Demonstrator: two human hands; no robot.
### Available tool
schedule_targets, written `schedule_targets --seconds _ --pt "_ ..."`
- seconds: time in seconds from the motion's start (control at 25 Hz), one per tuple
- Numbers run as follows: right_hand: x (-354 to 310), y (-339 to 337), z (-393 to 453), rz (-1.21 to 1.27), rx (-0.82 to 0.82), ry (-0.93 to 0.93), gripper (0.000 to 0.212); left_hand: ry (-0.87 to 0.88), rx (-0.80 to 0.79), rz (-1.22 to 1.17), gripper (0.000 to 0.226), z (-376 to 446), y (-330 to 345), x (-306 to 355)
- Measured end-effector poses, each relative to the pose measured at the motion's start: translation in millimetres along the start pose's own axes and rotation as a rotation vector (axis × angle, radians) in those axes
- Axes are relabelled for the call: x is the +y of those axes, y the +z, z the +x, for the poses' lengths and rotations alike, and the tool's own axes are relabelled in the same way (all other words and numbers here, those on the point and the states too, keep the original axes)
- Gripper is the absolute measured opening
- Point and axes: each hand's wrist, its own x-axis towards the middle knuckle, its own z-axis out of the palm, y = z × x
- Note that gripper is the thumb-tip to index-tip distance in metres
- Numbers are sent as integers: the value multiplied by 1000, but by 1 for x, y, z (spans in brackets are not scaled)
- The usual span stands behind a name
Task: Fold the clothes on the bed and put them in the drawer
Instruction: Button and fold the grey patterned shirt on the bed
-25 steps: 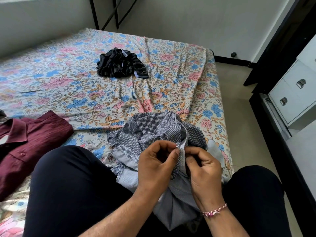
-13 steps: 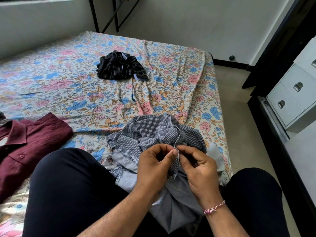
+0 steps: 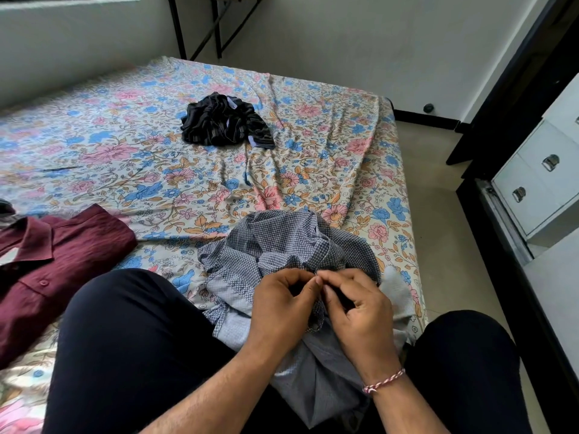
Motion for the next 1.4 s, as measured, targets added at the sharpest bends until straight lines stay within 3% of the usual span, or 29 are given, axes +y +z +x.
schedule_targets --seconds 0.28,0.56,0.64,0.72,0.8,0.88,1.0,1.04,1.08,1.12,1.2,1.24,1.28,1.4 --pt "-6 -5 2 -25 -20 -24 26 -26 27 -25 14 4 0 -4" --pt "-5 -21 12 -170 -119 -157 23 133 -8 220 11 7 -2 -5" --pt "1 -25 13 -19 -105 -23 20 50 -70 4 14 6 -1 -3" --pt "0 -24 15 434 -101 272 15 -105 -149 -405 14 -1 5 4" --pt "-5 -22 15 575 -94 330 13 -182 -178 -606 10 -5 7 6" --pt "-6 -28 14 274 -137 144 14 -130 -171 -433 12 -2 3 4" --pt "-4 -38 15 -134 -219 -139 20 250 -100 307 11 7 -6 3" --pt "-3 -38 13 -179 -210 -173 20 325 -81 412 11 8 -7 3" --pt "-3 -36 9 -174 -176 -160 20 313 -89 368 10 7 -6 3" --pt "-3 -33 5 -40 -119 -53 19 227 -123 177 11 5 -4 5" --pt "-12 -23 2 641 -22 352 14 -28 -211 -299 14 0 2 11" --pt "-16 -17 -1 861 19 507 13 -83 -207 -374 16 -3 4 13" --pt "-16 -11 -4 911 43 564 14 -87 -186 -351 19 -4 5 13" --pt "-7 -16 -6 450 -123 351 20 142 -62 92 18 -5 4 5"
